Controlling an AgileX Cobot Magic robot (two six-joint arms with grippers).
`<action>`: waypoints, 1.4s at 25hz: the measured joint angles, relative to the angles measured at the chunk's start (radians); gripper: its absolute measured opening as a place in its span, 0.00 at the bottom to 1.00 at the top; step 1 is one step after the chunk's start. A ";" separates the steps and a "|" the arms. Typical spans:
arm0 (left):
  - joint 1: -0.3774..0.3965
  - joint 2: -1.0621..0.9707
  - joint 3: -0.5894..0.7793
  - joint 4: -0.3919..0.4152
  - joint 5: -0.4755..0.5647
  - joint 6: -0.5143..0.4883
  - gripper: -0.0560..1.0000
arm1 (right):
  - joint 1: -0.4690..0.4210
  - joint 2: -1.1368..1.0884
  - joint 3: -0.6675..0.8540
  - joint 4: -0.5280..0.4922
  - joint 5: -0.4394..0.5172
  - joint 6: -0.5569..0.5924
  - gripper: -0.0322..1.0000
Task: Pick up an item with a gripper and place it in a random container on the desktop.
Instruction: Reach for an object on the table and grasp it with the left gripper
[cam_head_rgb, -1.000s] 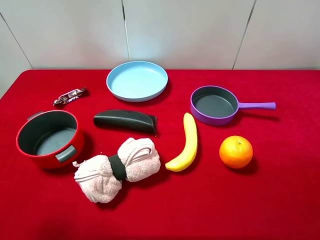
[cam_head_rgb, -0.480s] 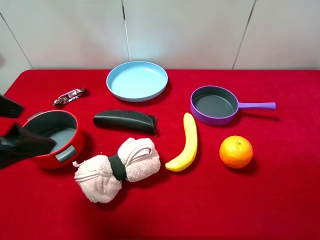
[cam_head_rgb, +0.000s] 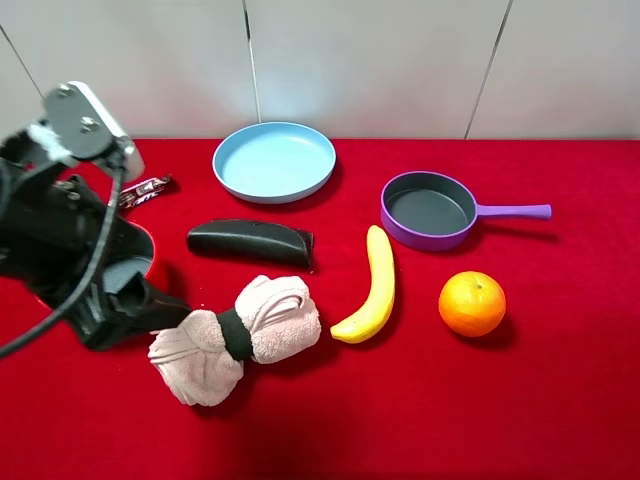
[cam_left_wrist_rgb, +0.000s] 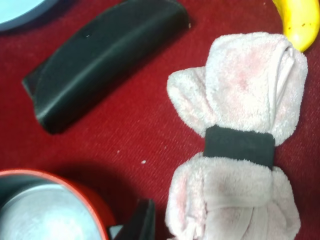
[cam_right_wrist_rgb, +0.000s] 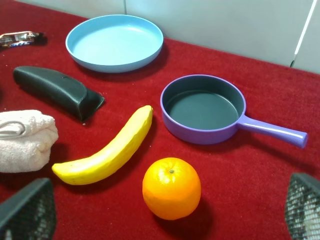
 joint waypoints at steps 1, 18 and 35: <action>-0.006 0.017 0.000 0.000 -0.010 0.001 0.94 | 0.000 0.000 0.000 0.000 0.000 0.000 0.70; -0.070 0.302 0.000 -0.001 -0.161 0.027 0.94 | 0.000 0.000 0.000 0.000 0.000 0.000 0.70; -0.102 0.480 -0.001 -0.001 -0.284 0.055 0.93 | 0.000 0.000 0.000 0.001 0.000 0.000 0.70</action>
